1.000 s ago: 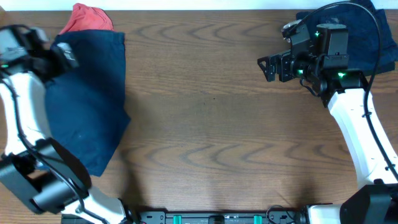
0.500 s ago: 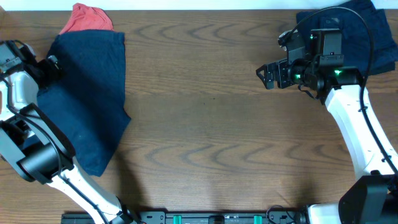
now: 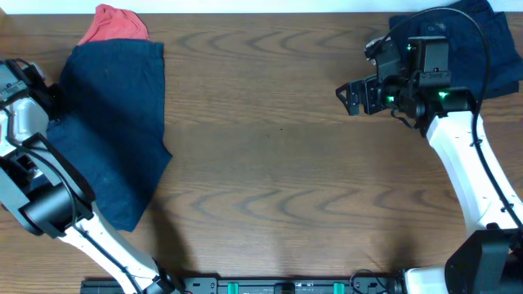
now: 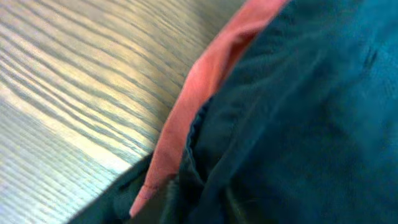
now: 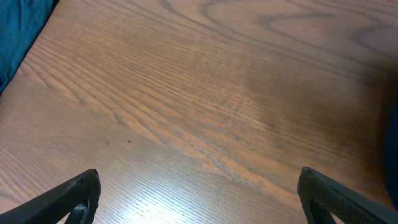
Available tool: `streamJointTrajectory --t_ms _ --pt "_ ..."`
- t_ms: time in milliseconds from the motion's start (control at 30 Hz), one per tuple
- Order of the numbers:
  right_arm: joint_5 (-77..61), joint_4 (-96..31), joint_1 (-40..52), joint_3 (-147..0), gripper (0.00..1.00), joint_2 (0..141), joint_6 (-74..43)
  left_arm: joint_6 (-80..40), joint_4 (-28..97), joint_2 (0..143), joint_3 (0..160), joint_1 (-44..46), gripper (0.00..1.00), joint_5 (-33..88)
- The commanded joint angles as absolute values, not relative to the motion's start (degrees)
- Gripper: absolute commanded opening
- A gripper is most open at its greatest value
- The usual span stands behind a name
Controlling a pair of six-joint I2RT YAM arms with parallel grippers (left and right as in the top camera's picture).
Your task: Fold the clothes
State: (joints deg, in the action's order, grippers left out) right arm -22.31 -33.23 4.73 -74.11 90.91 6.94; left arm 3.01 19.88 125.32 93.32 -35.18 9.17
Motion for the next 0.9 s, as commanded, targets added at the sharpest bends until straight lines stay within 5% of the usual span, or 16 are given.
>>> streamJointTrajectory --t_ms 0,233,867 --pt "-22.7 -32.9 5.3 -75.2 0.99 91.4 7.3 3.2 20.5 126.2 94.0 -35.2 0.2 9.8" --pt "-22.8 -31.9 5.3 -75.2 0.99 91.4 7.3 -3.1 20.3 125.1 94.0 -34.3 0.06 10.0" --pt "-24.3 -19.7 4.8 -75.4 0.99 91.3 4.6 -6.3 24.0 105.5 94.0 -8.4 0.06 11.4"
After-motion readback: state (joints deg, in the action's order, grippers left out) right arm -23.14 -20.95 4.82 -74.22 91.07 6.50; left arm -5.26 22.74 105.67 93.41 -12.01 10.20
